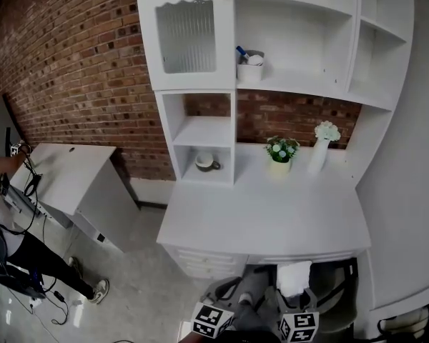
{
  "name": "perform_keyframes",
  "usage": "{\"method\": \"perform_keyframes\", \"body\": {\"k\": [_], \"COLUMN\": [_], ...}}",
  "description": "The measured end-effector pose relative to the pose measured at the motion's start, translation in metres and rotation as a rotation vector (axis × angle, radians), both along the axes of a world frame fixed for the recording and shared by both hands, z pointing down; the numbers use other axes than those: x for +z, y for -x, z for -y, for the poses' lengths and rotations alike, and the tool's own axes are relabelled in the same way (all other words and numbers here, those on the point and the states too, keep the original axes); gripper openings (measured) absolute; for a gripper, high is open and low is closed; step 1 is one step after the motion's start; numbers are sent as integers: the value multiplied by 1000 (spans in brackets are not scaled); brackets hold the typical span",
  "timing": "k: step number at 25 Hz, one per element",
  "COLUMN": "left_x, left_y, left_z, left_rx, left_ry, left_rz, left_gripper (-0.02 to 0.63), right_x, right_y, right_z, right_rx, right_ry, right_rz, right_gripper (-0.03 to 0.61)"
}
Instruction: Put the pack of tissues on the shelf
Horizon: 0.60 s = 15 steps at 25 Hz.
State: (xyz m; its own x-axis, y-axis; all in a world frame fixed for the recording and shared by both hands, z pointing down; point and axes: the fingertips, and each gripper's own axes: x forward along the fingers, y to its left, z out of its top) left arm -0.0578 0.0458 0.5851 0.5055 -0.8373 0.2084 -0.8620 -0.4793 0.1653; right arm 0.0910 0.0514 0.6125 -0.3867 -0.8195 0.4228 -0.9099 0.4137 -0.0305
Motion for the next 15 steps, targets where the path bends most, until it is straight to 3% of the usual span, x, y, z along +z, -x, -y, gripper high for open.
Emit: {"method": "perform_keyframes", "body": {"k": [15], "left_x": [-7], "left_y": [7], "left_z": [55], "left_rx": [-39], "left_ry": [2], "left_rz": [-6], "left_gripper": [18], "right_x": [-8], "right_y": [-5], "right_z": [61], "right_rx": [-2], "right_ry": [-3], "right_rz": [-25], "right_gripper": [281]}}
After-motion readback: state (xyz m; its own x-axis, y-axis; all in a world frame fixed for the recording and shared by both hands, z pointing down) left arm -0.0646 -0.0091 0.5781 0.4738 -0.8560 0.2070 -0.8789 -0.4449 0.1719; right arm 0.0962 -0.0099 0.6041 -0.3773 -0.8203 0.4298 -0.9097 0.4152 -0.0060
